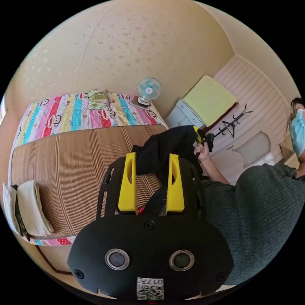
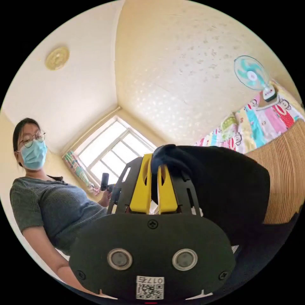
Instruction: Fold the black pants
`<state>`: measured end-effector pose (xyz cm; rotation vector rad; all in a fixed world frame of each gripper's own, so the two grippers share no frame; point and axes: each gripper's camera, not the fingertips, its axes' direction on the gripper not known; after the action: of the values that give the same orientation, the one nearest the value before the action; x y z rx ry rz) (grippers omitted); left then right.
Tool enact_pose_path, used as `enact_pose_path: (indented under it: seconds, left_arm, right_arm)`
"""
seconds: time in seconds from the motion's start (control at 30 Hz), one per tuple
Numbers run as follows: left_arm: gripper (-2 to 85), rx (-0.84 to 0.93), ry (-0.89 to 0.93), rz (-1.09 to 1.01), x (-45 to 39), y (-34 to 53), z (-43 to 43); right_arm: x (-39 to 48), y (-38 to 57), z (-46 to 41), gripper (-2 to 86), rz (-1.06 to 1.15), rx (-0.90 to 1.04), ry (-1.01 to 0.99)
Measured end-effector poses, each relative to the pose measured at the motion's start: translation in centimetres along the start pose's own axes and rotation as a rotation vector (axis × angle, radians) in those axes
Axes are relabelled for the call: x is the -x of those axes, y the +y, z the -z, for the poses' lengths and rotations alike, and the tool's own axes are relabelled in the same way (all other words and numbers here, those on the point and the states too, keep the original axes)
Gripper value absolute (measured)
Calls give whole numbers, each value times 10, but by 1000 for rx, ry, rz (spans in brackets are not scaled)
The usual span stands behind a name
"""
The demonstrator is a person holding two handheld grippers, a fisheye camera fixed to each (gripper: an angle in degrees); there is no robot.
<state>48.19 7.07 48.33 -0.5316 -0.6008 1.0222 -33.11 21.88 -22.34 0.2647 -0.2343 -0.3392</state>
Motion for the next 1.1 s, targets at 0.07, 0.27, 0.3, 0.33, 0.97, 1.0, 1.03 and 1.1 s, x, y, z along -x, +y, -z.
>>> enact_pose_path:
  seconds: [0.07,0.27,0.3,0.33,0.97,1.0,1.03,1.1]
  left_arm:
    - [160,51,10,-125,-35,-25,-16]
    - [180,-23,-98,-401,-129,-61,-2]
    - [173,-34,-134,-411,-135,-62,0]
    - [159,-80,-181,-441,-149,-60,10]
    - [30,-682,-143,-283,-153,21,280]
    - [30,-691,-135,-294,-154,24,289]
    - [31,-706,-124,-319,-158,30,306]
    - [31,-732,-107,-334,-161,40,331]
  right_arm:
    - [45,-25,-36,-1,138,124,-36]
    - [180,-53,-138,0,392,304,-155]
    - [206,-54,-152,1,445,322,-202]
    - [218,-54,-158,1,465,331,-223]
    - [277,109,-125,141,453,412,605]
    - [286,119,-139,155,512,422,670]
    - [291,121,-147,161,534,427,701]
    - [315,115,-176,181,606,411,770]
